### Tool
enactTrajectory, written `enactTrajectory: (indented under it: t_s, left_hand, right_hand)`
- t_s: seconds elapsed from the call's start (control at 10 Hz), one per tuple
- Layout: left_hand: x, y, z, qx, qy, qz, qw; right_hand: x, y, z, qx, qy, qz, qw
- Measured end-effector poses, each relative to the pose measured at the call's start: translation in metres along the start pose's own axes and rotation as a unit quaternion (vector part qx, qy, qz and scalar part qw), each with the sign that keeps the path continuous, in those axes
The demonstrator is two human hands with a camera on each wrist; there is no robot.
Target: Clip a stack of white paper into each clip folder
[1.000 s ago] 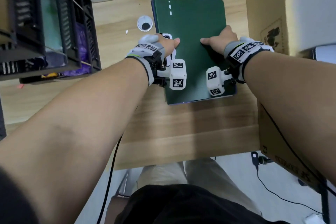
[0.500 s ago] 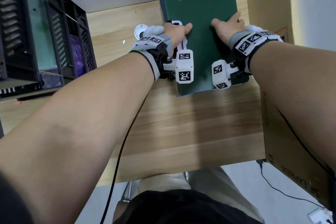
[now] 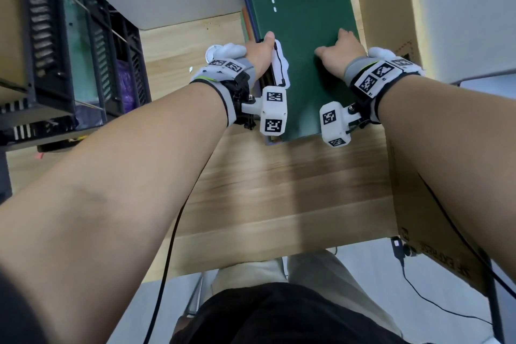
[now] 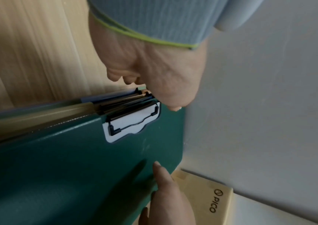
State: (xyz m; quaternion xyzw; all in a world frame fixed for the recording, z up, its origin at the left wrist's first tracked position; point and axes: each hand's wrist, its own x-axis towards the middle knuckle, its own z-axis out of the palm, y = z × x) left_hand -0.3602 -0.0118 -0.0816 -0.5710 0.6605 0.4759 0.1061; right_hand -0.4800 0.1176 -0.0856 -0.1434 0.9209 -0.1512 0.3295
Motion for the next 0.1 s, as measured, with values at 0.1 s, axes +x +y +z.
enactTrajectory:
  t_s: [0.1]
  left_hand:
    - [-0.0037,-0.0028,-0.0065,0.005,0.027,0.030,0.999]
  right_hand:
    - [-0.0163,-0.0065,-0.0116,0.024,0.000,-0.031,0.999]
